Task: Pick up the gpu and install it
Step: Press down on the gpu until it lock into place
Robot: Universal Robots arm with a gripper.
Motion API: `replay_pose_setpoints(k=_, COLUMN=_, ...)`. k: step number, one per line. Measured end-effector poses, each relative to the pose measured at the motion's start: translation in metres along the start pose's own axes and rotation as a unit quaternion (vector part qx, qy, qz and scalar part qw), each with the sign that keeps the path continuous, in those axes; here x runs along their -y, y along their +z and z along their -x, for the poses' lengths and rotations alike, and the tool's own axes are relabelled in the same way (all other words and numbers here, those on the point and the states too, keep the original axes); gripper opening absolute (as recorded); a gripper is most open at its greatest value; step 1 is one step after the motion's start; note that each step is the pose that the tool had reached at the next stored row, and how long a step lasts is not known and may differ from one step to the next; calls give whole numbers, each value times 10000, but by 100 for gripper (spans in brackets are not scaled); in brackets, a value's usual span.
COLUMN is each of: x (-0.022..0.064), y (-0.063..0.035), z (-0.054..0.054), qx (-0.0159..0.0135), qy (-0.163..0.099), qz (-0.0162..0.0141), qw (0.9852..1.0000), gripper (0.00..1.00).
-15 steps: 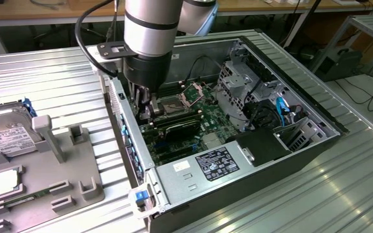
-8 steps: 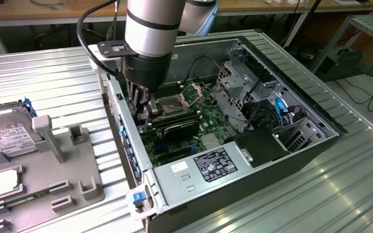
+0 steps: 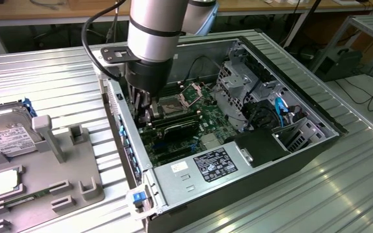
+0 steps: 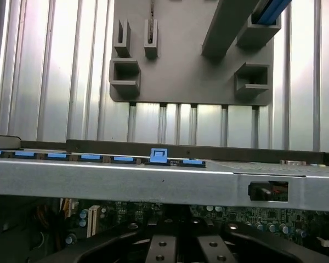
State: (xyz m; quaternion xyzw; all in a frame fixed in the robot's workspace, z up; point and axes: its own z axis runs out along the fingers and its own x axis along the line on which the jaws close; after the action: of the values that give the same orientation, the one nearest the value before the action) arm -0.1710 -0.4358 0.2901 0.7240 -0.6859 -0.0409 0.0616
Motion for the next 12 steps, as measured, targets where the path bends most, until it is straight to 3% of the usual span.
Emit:
replay_pose_setpoints(k=5, x=93, y=-29, z=-6, qx=-2, qy=1, qz=3, qw=10000, gripper=11)
replay_pose_setpoints(k=10, x=113, y=-153, z=-6, qx=-1, qy=0, qz=18, qw=10000, gripper=11)
replay_pose_setpoints(k=11, x=116, y=-162, z=-4, qx=0, qy=0, qz=32, qw=10000, gripper=11)
replay_pose_setpoints(k=12, x=119, y=-164, z=-1, qx=3, qy=-1, qz=66, qw=10000, gripper=11)
